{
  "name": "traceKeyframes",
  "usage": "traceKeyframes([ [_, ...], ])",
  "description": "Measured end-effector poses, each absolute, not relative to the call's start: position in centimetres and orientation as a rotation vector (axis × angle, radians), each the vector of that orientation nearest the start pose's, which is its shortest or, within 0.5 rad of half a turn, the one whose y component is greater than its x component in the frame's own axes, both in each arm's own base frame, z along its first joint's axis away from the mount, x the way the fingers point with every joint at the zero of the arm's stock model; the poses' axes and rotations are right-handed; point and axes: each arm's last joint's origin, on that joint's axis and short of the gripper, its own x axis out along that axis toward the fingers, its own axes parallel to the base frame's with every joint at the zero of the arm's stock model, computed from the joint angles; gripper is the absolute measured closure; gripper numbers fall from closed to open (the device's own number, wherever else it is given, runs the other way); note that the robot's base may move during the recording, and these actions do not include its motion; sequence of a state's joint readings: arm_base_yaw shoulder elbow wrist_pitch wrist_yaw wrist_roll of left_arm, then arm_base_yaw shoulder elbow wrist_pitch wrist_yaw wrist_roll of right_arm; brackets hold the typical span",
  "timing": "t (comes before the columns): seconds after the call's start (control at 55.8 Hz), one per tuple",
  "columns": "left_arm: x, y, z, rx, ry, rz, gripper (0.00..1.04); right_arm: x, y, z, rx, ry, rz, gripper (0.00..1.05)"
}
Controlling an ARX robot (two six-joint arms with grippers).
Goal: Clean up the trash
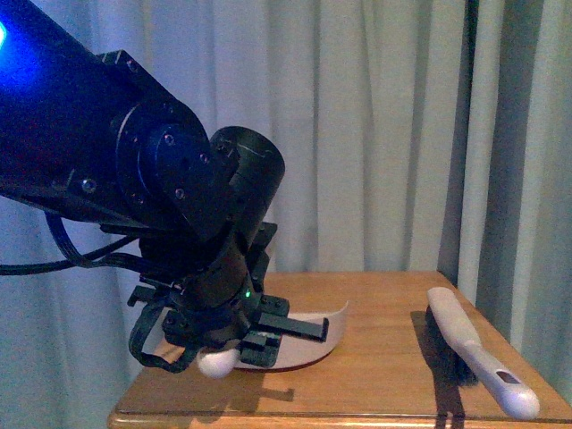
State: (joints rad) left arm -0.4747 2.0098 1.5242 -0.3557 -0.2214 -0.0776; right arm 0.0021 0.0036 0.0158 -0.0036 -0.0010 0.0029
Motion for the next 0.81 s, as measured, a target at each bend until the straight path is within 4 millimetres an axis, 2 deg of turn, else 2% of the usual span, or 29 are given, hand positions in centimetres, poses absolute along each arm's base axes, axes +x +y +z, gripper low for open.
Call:
traceKeyframes([
  [0.197, 38.7, -19.2, 24.0, 0.186, 0.607, -0.256, 0.76, 9.7, 0.0, 16.8, 0.003, -0.009, 0.003, 0.07],
  [0.341, 37.4, -17.7, 27.1, 0.175, 0.46, -0.262, 0.76, 9.7, 0.0, 16.8, 0.003, -0.009, 0.003, 0.07],
  [0.538, 35.2, -14.1, 30.6, 0.205, 0.236, -0.234, 0.76, 9.7, 0.0, 16.8, 0.003, -0.009, 0.003, 0.07],
  [0.807, 29.2, -8.2, 35.6, 0.226, -0.139, -0.225, 0.76, 9.7, 0.0, 16.8, 0.003, -0.009, 0.003, 0.07],
])
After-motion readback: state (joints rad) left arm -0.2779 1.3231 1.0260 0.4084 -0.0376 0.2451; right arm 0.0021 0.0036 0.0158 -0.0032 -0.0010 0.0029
